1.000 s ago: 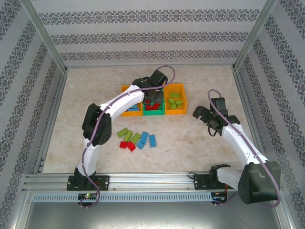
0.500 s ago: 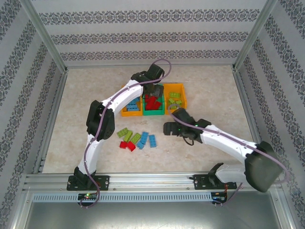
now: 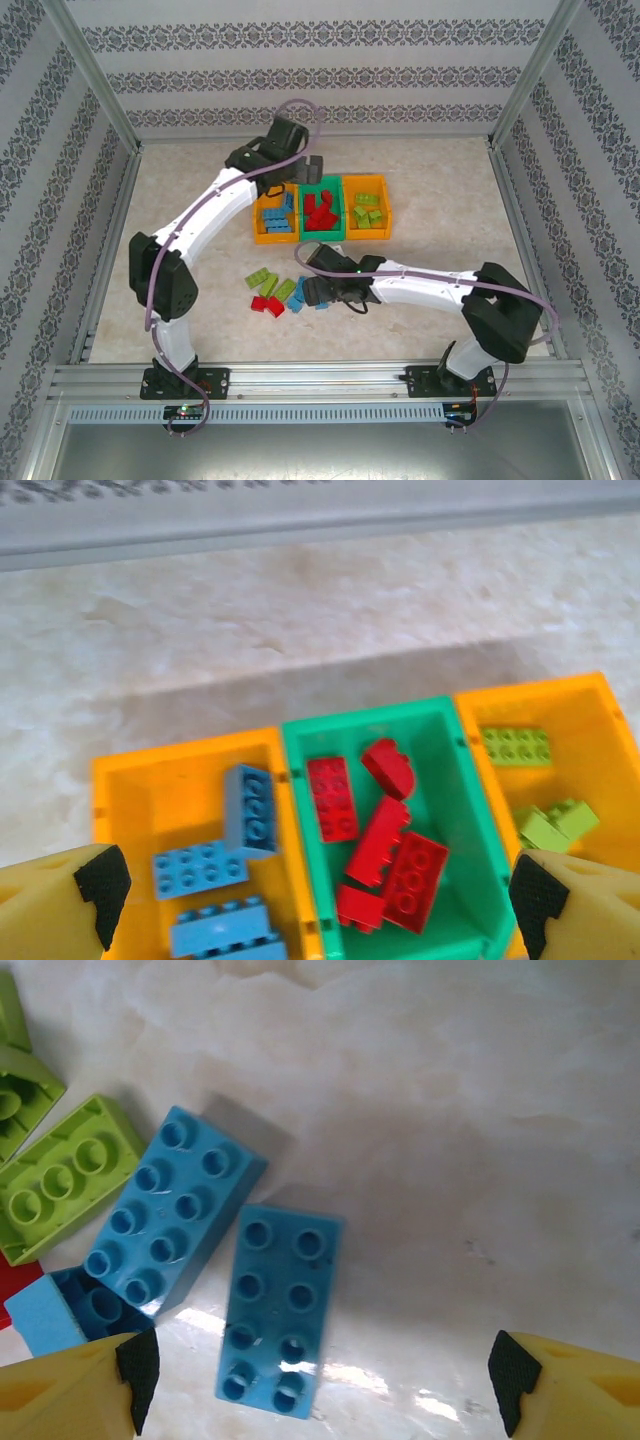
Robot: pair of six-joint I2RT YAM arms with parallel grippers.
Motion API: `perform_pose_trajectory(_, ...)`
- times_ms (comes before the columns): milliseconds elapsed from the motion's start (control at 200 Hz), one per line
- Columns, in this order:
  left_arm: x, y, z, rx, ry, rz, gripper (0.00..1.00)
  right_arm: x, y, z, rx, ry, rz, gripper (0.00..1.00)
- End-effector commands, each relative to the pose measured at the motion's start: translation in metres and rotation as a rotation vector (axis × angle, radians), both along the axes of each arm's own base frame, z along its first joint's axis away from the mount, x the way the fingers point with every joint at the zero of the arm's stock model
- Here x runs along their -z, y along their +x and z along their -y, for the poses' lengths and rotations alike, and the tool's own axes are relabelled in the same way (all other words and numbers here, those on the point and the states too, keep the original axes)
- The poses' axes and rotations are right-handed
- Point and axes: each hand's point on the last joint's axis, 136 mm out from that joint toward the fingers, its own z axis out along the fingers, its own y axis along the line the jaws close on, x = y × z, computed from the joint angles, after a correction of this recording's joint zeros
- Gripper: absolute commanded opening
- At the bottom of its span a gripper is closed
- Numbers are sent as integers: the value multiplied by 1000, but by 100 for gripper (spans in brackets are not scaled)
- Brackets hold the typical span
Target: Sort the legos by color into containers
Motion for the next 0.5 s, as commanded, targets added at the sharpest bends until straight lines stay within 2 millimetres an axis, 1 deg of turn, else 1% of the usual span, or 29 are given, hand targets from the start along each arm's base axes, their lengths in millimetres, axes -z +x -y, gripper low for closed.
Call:
perform_pose_trajectory(0,23,0,-33,-88,-2,-50,99,2,-2,-11,2,1,-28,86)
perform_pose_trajectory(130,31,-8,-48,-109,-31,-50,99,15,-8,-17,-14,-17,-77,83)
perform_pose_trajectory(195,34,-12,-58,-130,-38,-56,99,23,-12,-16,-21,-39,-103,80)
perform_pose_trajectory(335,37,-17,-72,-153,-48,-60,99,36,-15,-11,-14,-85,-133,70)
perform_pose_trajectory(495,36,-23,-82,-171,-57,-50,99,50,-16,-6,-13,-124,-152,60)
